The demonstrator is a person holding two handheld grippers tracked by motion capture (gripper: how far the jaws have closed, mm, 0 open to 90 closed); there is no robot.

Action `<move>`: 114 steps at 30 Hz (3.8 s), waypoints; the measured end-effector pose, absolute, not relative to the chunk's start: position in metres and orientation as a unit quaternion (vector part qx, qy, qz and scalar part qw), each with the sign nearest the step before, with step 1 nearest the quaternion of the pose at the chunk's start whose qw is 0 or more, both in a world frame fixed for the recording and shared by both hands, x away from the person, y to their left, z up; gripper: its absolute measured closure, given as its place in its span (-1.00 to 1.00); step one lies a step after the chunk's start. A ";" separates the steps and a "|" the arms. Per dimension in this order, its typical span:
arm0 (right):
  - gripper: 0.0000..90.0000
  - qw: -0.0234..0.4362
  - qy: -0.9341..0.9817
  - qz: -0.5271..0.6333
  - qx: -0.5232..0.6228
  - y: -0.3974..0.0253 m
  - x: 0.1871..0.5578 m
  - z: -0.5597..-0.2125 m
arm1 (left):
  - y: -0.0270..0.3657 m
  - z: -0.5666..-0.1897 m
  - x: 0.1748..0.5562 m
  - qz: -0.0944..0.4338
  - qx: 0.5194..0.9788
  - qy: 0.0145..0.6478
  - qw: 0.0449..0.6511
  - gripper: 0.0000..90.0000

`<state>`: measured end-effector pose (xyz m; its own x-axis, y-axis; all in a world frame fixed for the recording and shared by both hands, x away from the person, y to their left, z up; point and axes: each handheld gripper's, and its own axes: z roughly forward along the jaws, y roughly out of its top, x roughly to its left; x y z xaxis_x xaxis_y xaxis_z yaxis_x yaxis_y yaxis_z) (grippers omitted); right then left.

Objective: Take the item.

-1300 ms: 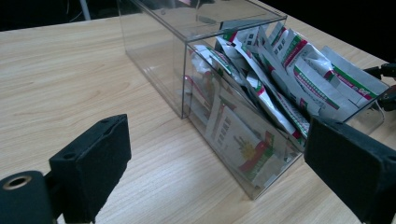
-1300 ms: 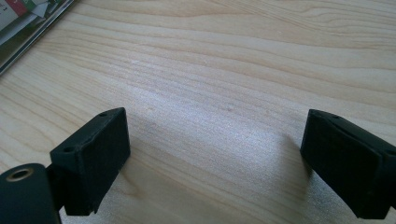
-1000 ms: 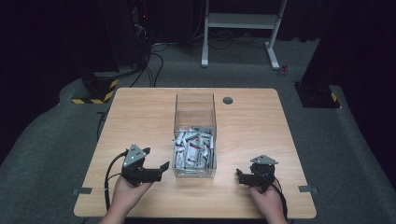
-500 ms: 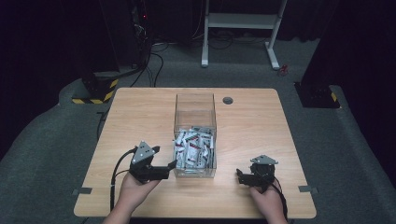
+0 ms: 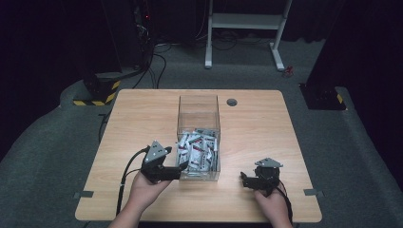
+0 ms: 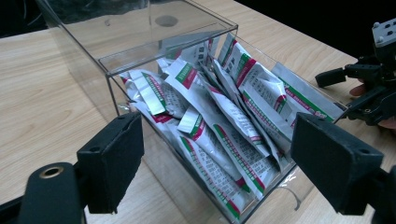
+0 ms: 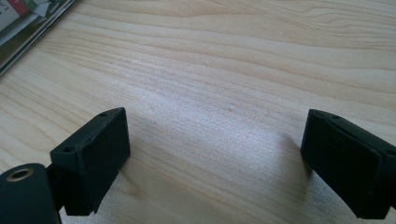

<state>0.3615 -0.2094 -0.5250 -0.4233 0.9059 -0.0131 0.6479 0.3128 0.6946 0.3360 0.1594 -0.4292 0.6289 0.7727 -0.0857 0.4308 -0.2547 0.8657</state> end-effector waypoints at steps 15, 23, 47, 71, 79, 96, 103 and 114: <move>-0.82 0.206 0.784 0.313 0.496 -0.209 0.362 -0.525 | 0.144 -0.430 0.344 0.184 0.781 0.387 0.455 -0.30; -0.82 0.206 0.784 0.313 0.496 -0.209 0.361 -0.525 | 0.145 -0.424 0.341 0.187 0.776 0.383 0.465 -0.02; -0.82 0.206 0.784 0.313 0.496 -0.209 0.361 -0.525 | 0.130 -0.436 0.347 0.175 0.789 0.390 0.441 0.39; -0.82 0.206 0.783 0.313 0.496 -0.209 0.361 -0.525 | 0.124 -0.447 0.340 0.161 0.790 0.391 0.444 0.51; -0.82 0.207 0.784 0.313 0.495 -0.209 0.362 -0.525 | 0.123 -0.450 0.340 0.161 0.790 0.394 0.441 0.68; -0.82 0.207 0.784 0.313 0.495 -0.209 0.362 -0.525 | 0.135 -0.453 0.336 0.145 0.757 0.414 0.485 1.00; -0.82 0.207 0.784 0.313 0.495 -0.209 0.362 -0.525 | 0.138 -0.452 0.335 0.155 0.752 0.413 0.490 1.00; -0.82 0.207 0.784 0.313 0.495 -0.209 0.362 -0.525 | 0.142 -0.449 0.333 0.165 0.747 0.410 0.496 1.00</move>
<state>0.3615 -0.2094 -0.5250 -0.4244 0.9054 -0.0147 0.6461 0.3141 0.6956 0.3326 0.1415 -0.4487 0.6089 0.7766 -0.1617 0.4499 -0.1702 0.8767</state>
